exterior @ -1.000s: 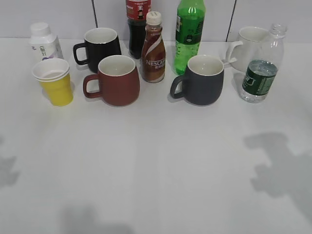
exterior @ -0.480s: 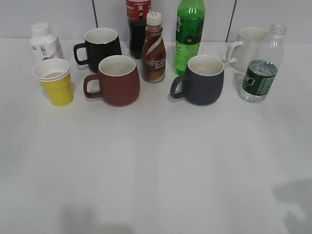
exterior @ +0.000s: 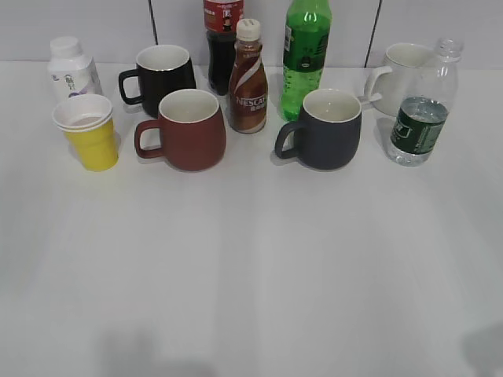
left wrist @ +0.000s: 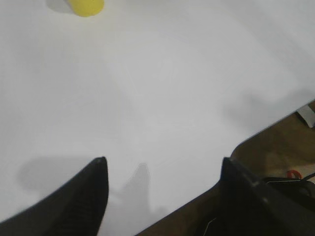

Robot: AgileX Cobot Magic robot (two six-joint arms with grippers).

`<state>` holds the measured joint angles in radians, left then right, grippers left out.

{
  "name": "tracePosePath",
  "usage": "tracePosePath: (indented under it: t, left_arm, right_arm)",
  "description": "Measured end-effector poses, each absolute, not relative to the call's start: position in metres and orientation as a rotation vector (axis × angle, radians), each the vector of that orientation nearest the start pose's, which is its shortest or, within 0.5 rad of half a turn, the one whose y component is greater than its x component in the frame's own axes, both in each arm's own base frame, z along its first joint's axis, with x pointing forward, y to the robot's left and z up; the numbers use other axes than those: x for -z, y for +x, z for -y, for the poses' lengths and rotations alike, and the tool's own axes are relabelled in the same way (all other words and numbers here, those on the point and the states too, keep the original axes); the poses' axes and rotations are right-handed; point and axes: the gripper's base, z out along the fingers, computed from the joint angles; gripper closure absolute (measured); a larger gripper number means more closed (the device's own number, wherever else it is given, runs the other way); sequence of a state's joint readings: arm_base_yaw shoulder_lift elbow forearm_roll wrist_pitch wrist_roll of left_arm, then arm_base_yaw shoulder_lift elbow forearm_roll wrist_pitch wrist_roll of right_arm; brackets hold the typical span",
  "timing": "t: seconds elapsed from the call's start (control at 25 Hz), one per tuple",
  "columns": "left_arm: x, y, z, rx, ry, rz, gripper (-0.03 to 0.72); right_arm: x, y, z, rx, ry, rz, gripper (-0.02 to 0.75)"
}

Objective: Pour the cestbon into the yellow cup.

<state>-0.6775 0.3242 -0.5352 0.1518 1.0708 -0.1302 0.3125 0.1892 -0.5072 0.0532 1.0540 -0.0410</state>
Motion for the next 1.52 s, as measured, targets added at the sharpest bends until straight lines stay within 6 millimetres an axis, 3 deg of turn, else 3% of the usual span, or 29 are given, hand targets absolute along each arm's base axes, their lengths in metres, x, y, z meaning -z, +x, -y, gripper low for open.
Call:
tracePosePath:
  t: [1.2,1.52]
  left_arm:
    - [-0.2804,0.0393,0.0197,0.244,0.669,-2.252,0.202]
    - [-0.2805,0.0396,0.0187,0.234,0.643,-2.258,0.204]
  right_arm:
    - [-0.279,0.022,-0.0115,-0.212,-0.392,-2.179,0.146]
    - [-0.2791,0.0231,-0.0073,-0.112,-0.192,-2.196,0.146]
